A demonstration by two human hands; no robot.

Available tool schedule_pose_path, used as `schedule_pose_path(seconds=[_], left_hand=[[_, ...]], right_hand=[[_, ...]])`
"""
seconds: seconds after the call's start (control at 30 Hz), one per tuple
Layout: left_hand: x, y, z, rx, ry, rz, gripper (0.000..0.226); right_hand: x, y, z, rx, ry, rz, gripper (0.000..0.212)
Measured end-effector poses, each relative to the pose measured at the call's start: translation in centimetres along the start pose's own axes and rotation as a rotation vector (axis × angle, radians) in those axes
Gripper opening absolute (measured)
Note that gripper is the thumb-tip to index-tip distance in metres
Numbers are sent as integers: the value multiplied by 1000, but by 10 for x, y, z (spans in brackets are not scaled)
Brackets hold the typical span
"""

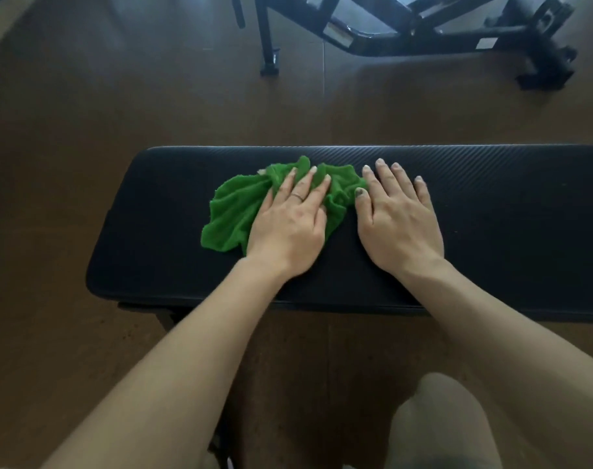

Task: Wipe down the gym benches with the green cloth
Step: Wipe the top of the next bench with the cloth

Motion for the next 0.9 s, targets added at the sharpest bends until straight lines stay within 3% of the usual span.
schedule_pose_path(seconds=[0.23,0.4,0.5,0.77,0.9], left_hand=[[-1,5,85,56,-14,24,54],[-10,25,1,35,33,-22,55],[-15,25,-40,-18,-21,-28,54],[-15,36,102,-118,-70,-8,52],[-19,48,127,-136,-65,40,47]], right_hand=[[2,2,1,-2,56,31,65],[6,4,-1,-4,97,65,67],[9,7,-3,-17,119,112,68],[13,10,0,-67,190,112,62],[15,10,-3,-80,206,104,59]])
Point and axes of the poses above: each hand's wrist, its own z-axis towards the middle knuckle, its own x-axis out of the back of the hand, y = z × x, the point moved 10 cm from there along z, towards the middle knuckle, and after that the axes turned 12 degrees about -z, right-handed, at the moved point
